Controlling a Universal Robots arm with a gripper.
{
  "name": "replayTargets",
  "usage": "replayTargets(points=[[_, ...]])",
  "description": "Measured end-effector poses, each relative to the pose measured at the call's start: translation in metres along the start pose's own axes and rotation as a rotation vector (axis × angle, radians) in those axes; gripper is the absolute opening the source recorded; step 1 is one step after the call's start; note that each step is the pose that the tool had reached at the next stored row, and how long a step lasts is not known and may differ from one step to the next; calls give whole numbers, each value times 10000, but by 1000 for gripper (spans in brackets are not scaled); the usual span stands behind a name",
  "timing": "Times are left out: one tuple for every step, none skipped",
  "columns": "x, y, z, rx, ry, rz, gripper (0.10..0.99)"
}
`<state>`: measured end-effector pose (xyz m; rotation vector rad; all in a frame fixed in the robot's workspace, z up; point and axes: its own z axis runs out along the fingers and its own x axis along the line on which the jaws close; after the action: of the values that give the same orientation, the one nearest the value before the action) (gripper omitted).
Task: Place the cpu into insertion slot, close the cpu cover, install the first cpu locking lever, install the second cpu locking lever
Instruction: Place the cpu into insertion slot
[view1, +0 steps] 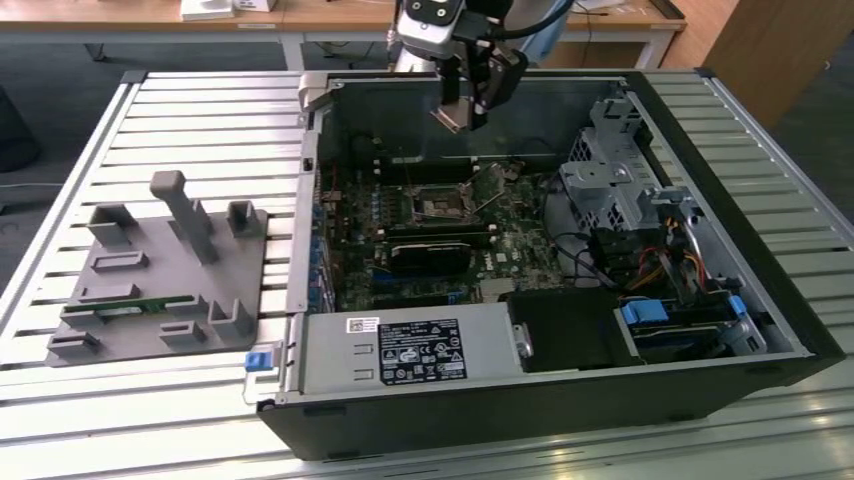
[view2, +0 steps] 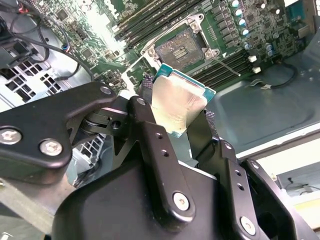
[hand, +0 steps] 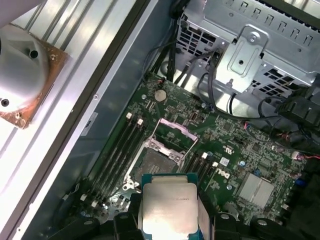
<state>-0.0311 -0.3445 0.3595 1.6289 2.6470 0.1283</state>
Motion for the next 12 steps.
replayTargets(points=[[0, 0, 1, -1, -8, 73, 529], [0, 0, 2, 0, -18, 149, 529], [0, 0, 3, 1, -31, 237, 529], [0, 0, 4, 1, -43, 339, 529], [0, 0, 6, 0, -54, 451, 529], [0, -1, 8, -3, -66, 591, 529], [0, -1, 10, -4, -78, 725, 529], [0, -1, 12, -5, -91, 856, 529], [0, -1, 14, -7, -103, 995, 529], [0, -2, 16, -10, -115, 1135, 529], [0, -2, 18, -12, -128, 1282, 529], [0, -2, 20, -14, -142, 1436, 529]])
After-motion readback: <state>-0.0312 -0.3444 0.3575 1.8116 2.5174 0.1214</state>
